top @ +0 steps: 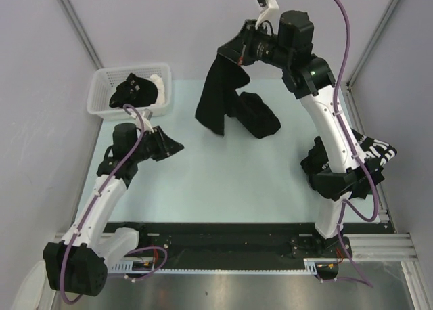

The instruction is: Fold and stack the t-shirts

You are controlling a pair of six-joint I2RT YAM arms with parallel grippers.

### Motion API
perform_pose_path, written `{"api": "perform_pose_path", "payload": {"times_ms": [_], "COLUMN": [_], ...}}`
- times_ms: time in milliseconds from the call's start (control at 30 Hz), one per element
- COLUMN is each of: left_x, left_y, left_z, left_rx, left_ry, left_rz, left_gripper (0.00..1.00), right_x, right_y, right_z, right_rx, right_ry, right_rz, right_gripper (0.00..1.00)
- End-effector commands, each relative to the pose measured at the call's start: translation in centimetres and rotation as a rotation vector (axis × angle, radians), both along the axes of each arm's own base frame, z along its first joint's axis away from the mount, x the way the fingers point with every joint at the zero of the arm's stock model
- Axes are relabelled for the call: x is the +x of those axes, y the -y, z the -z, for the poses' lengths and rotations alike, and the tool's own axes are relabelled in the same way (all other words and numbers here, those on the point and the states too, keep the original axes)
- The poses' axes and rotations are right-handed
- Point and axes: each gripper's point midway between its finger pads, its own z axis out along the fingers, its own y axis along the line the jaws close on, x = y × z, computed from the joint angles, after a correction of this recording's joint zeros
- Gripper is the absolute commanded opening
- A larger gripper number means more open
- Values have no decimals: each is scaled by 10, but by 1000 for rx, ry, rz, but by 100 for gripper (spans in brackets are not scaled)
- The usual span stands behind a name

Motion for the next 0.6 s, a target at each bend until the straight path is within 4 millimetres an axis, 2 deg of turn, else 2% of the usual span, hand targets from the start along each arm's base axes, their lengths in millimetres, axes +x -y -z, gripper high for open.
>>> {"api": "perform_pose_path", "payload": {"times_ms": [0, 67, 167, 267, 333, 500, 567], "left_x": [5, 6, 4, 0, -4, -10, -14], "left_y": [13, 18, 25, 31, 32, 31, 29], "left_z": [-8, -10, -15, -26, -34, -40, -43], "left_rx": [-20, -26, -40, -44, -39, -28, -20], "left_ry": [42, 49, 61, 83, 103, 117, 125], "left_rz": [36, 51, 72, 96, 108, 109, 103], "left_gripper": [32, 32, 32, 32, 32, 32, 32], "right_x": [-34, -49, -66, -65, -59, -69, -72], "right_y": [-5, -14, -37, -54, -64, -92, -106], "right_z": [-24, -29, -19, 6, 31, 72, 97], "right_rx": [61, 54, 15, -40, -82, -152, -191], "right_ry": [-9, 10, 20, -8, -50, -111, -153], "right_rz": [-52, -77, -104, -108, -109, -172, -199], "right_gripper": [0, 0, 0, 0, 0, 0, 0]}}
